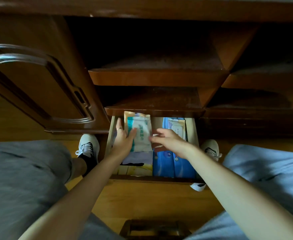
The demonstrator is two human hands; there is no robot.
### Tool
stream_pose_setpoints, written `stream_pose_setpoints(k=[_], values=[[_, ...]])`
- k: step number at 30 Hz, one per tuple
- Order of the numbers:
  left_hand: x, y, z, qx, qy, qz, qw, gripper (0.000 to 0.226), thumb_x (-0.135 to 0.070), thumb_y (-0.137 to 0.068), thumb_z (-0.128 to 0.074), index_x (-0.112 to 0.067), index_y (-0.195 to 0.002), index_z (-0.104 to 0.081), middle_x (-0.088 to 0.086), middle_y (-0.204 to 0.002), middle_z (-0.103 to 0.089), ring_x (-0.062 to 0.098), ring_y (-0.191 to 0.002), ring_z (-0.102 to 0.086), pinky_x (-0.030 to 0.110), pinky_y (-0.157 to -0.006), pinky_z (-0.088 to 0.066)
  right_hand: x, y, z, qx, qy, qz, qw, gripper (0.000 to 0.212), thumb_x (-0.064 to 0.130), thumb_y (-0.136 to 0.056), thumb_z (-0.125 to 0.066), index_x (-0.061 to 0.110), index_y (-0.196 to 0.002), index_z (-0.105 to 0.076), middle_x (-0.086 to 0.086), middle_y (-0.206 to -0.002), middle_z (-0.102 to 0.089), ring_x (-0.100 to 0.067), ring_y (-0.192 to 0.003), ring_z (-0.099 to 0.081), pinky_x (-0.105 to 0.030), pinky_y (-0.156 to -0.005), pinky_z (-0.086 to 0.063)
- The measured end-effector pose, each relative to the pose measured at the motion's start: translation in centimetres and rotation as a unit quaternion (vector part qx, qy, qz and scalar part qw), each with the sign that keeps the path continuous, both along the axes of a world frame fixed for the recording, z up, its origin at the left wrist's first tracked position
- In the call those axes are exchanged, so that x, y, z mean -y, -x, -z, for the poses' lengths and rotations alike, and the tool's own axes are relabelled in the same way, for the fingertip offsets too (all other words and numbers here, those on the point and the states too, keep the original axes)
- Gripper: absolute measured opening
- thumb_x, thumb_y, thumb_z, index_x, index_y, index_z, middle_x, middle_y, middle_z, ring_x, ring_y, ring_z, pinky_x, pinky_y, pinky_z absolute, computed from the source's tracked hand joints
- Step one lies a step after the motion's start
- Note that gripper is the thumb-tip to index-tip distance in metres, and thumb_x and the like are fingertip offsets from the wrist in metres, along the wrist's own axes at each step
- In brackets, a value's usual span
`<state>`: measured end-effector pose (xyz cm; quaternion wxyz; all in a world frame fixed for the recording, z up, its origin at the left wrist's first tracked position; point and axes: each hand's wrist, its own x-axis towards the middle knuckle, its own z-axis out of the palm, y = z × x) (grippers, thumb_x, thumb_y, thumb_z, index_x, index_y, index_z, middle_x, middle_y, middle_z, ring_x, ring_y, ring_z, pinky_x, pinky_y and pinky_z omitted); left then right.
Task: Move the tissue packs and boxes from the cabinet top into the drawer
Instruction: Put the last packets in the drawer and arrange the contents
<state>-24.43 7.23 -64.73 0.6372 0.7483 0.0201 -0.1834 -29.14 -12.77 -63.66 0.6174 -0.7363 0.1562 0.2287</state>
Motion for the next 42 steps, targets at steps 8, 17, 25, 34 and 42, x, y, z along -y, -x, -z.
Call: stream_pose_setpoints(k=[8,17,25,34,42], values=[[2.6,0.2,-0.4,-0.022,-0.093,0.010,0.995,0.026,-0.048,-0.097,-0.058,-0.024,-0.105,-0.054,-0.010,-0.095,-0.070,-0.009,-0.069,-0.069,0.010,-0.049,-0.049,0.5,2.5,1.5,0.009,-0.084,0.077,0.993,0.043,0.036,-0.089,-0.078,0.019,-0.126,-0.064,0.001,-0.112,-0.077,-0.017,-0.102,-0.075,-0.036,-0.084,-0.063],[4.9,0.6,3.3,-0.034,-0.151,0.073,0.985,0.021,-0.041,-0.094,-0.067,-0.021,-0.099,-0.070,-0.005,-0.098,-0.073,0.009,-0.089,-0.071,0.031,-0.074,-0.061,2.2,3.2,4.9,-0.055,-0.092,0.149,0.983,0.021,0.022,-0.098,-0.066,0.020,-0.119,-0.063,0.006,-0.100,-0.079,-0.011,-0.092,-0.076,-0.025,-0.067,-0.059],[6.3,0.0,5.4,-0.074,-0.140,0.049,0.986,0.007,-0.029,-0.100,-0.059,-0.031,-0.098,-0.066,0.001,-0.106,-0.070,0.017,-0.095,-0.069,0.040,-0.091,-0.057,8.0,0.2,7.7,-0.102,-0.006,0.365,0.926,0.023,-0.002,-0.095,-0.057,-0.002,-0.115,-0.068,-0.022,-0.106,-0.074,-0.036,-0.095,-0.072,-0.048,-0.081,-0.060],[5.5,-0.5,8.1,0.028,-0.245,0.111,0.963,0.017,-0.025,-0.100,-0.059,-0.026,-0.113,-0.069,-0.006,-0.111,-0.071,0.012,-0.100,-0.066,0.030,-0.084,-0.055,9.8,-5.2,12.0,-0.069,0.291,0.274,0.914,0.045,0.006,-0.102,-0.045,0.004,-0.146,-0.039,-0.020,-0.140,-0.059,-0.036,-0.123,-0.061,-0.031,-0.084,-0.048],[1.0,0.6,10.9,0.108,-0.536,0.358,0.757,0.073,-0.046,-0.092,-0.059,-0.024,-0.155,-0.029,0.001,-0.154,-0.037,0.025,-0.143,-0.032,0.043,-0.119,-0.025,6.7,-6.2,15.8,-0.050,0.487,0.178,0.854,0.070,0.018,-0.098,-0.060,0.018,-0.157,-0.022,-0.019,-0.154,-0.042,-0.033,-0.129,-0.056,-0.047,-0.096,-0.054]])
